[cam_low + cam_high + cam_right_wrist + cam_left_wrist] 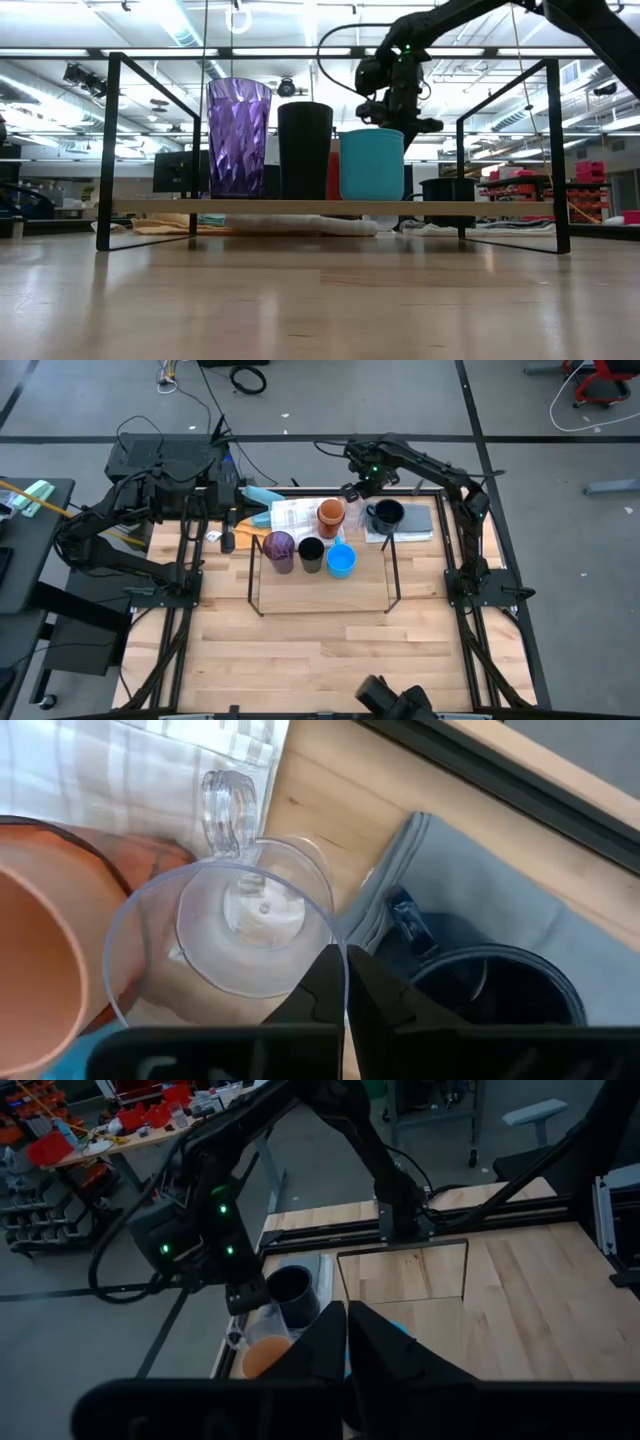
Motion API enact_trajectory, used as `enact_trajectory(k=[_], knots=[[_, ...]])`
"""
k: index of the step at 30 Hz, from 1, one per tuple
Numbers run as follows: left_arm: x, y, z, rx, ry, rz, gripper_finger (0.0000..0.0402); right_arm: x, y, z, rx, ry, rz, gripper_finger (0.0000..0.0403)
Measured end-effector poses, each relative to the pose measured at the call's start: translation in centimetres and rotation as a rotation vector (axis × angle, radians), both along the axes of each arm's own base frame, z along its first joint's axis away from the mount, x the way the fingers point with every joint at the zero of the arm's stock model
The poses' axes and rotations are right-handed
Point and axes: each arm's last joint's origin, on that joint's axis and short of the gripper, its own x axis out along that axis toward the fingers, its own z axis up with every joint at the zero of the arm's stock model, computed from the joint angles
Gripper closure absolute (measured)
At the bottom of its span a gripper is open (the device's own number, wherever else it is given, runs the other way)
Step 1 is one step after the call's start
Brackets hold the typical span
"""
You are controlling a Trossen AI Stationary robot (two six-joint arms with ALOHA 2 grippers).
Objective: Stack small to large cups/mugs on shelf
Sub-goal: Put the top transparent mug on the shelf
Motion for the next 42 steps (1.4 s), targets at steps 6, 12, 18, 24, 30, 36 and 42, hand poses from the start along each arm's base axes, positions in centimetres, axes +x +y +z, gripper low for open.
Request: enact_trajectory(k=[6,12,18,24,30,36,42], knots=[[0.0,0.0,0.0,0.001,0.000,0.000,0.0370,-1.0,0.5,1.9,-0.033,-0.034,-0.009,0.0398],[0.0,0.0,0.0,0.001,0.000,0.000,0.0378,-2.0,1.2,3.6,-0.055,-0.057,-0.018,0.0399],[0.0,0.0,0.0,0.002,0.000,-0.001,0.0378,-3.3,2.4,5.0,-0.038,-0.034,-0.005,0.0398],[0.0,0.0,0.0,0.002,0.000,0.000,0.0370,-4.2,4.5,6.5,-0.016,-0.006,0.035,0.0399],[0.0,0.0,0.0,0.008,0.001,-0.003,0.0377,-3.9,6.9,7.5,-0.016,-0.021,0.047,0.0398],[0.0,0.0,0.0,0.010,0.002,-0.003,0.0383,-2.6,9.6,7.5,0.009,0.003,0.100,0.0399],[0.0,0.0,0.0,0.010,0.002,-0.003,0.0377,-1.7,11.5,7.4,0.005,0.009,0.109,0.0399]])
